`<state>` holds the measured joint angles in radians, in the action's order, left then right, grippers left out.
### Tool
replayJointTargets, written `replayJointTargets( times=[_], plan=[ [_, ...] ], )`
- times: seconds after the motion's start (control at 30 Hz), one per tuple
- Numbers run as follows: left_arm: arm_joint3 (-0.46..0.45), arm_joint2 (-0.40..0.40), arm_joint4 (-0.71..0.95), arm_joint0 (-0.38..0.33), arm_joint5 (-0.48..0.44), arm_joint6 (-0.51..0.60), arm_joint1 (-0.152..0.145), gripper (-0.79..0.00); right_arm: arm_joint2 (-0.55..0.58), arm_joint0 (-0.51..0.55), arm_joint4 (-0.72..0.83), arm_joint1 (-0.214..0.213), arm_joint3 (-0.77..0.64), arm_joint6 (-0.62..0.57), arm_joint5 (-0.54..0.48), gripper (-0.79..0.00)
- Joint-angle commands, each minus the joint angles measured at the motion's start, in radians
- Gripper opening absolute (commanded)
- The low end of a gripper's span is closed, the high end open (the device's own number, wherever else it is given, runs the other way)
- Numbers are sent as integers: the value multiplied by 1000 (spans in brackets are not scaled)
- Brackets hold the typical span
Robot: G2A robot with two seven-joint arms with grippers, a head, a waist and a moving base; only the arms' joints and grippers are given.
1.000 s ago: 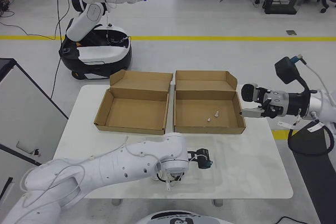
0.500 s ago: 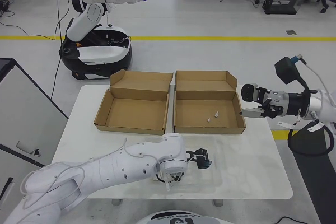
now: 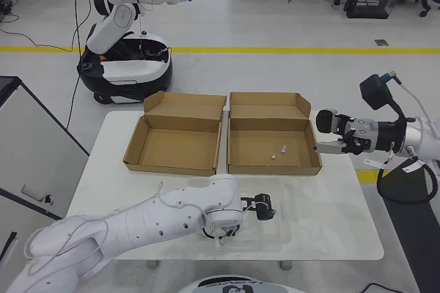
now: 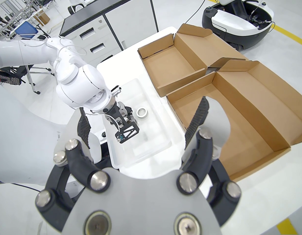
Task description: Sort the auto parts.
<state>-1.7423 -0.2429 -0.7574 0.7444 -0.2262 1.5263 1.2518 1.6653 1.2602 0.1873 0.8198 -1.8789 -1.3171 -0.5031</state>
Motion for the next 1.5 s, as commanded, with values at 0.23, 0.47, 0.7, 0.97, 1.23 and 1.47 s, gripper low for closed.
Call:
replayJointTargets(
  times=[0.23, 0.47, 0.7, 0.97, 1.23, 1.47],
  plan=[
    [16, -8, 1, 8, -13, 5, 5, -539, 0, 0, 0, 0, 0, 0, 0, 0],
    [27, -10, -7, 11, -5, 10, 7, -785, 0, 0, 0, 0, 0, 0, 0, 0],
    [-13, -18, -8, 2, 12, 10, 0, -785, 0, 0, 0, 0, 0, 0, 0, 0],
    [-126, -24, 71, -55, 60, 10, -34, -785, 0, 0, 0, 0, 0, 0, 0, 0],
    [-263, 6, 152, -165, 131, 10, -81, -785, 0, 0, 0, 0, 0, 0, 0, 0],
    [-323, 35, 204, -240, 163, 10, -107, -785, 0, 0, 0, 0, 0, 0, 0, 0]
  ],
)
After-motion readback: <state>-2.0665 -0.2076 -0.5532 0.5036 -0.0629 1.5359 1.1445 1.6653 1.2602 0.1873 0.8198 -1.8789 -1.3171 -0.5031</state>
